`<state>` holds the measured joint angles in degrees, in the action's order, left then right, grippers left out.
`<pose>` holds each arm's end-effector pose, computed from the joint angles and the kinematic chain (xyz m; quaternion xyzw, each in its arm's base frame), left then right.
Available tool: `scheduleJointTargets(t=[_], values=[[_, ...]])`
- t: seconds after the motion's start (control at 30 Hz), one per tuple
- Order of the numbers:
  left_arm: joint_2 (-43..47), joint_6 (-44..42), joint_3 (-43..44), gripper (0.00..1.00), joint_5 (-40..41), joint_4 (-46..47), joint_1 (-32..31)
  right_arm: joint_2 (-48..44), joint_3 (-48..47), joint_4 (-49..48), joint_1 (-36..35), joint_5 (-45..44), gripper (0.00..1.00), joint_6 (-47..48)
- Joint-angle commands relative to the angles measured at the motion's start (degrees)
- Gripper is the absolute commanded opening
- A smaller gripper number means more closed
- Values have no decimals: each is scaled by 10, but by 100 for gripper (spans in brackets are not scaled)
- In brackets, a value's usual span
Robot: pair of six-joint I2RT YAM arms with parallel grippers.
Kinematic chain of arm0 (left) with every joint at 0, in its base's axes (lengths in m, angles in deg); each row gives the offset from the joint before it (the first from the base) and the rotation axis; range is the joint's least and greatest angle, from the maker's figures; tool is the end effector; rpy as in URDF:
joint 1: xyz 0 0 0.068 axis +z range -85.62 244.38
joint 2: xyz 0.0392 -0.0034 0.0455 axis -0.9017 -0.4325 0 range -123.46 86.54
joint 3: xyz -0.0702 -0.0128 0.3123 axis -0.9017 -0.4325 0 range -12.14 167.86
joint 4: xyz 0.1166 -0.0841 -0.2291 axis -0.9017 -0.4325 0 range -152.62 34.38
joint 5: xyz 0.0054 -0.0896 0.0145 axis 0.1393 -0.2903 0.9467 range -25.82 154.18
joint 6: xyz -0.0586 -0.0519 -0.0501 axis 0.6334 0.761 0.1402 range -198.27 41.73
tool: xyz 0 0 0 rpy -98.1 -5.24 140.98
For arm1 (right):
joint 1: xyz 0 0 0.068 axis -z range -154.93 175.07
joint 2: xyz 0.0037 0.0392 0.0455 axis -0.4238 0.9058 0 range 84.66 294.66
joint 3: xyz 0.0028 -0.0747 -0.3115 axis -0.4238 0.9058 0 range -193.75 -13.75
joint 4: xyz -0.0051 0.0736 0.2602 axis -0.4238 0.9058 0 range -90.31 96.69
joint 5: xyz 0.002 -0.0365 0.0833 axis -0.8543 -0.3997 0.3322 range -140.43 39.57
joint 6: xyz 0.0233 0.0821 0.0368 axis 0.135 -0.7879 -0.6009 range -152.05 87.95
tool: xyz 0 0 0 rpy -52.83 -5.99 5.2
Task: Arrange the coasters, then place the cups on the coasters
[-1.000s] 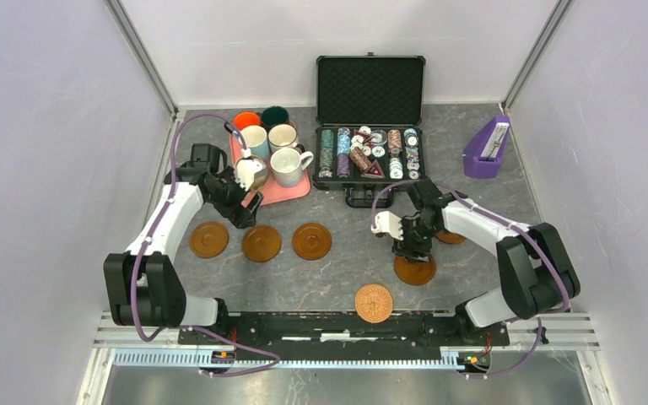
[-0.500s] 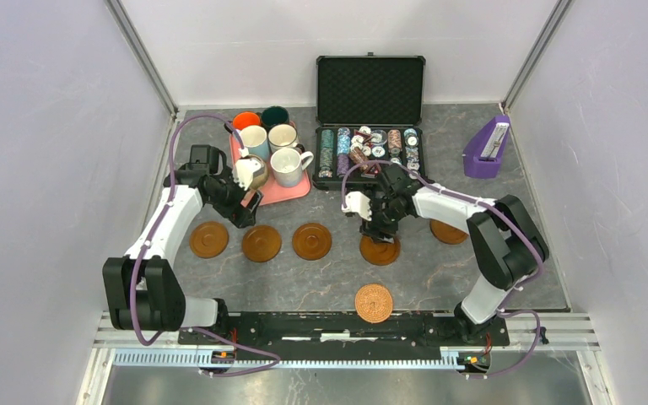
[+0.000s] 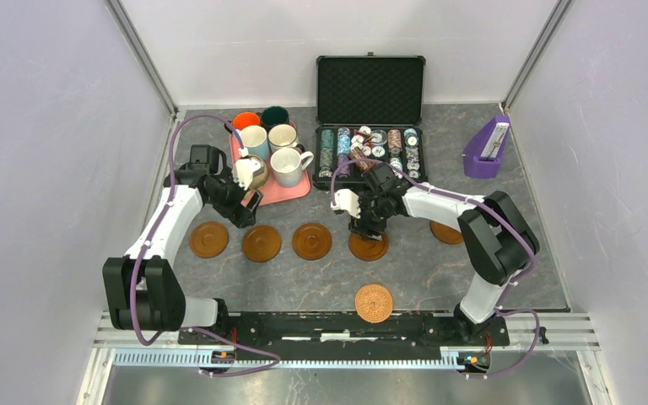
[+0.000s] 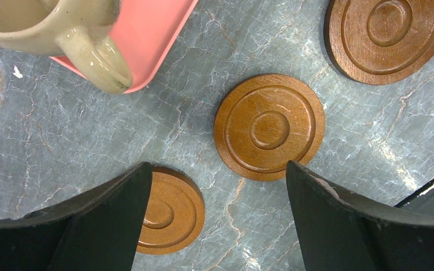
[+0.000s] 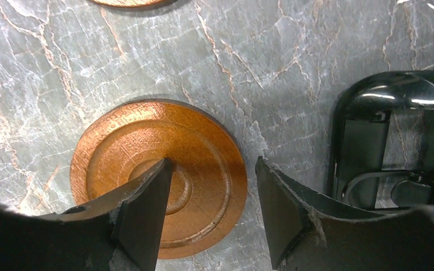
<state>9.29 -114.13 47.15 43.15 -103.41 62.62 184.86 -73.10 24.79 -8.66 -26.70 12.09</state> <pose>0.2731 -0.0385 0.2585 0.3462 0.8976 -0.1101 0.2498 0.2878 0.2327 0.1628 -0.6349 0.7176 0.1817 0.2213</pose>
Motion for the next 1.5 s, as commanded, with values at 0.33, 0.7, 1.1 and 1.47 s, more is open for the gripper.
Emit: scheduleJointTargets(t=[0.33,0.7,1.1,1.47], values=[[-8,21,17,95,-2,21,-3,-30,-40,22,-9,14,73,-25],[-12,22,39,100,-6,20,-6,-96,-76,122,120,17,77,9],[-23,27,58,100,0,20,-24,-91,-60,195,387,-48,77,157],[-31,29,64,100,6,20,-33,-33,-73,211,441,-58,85,207]])
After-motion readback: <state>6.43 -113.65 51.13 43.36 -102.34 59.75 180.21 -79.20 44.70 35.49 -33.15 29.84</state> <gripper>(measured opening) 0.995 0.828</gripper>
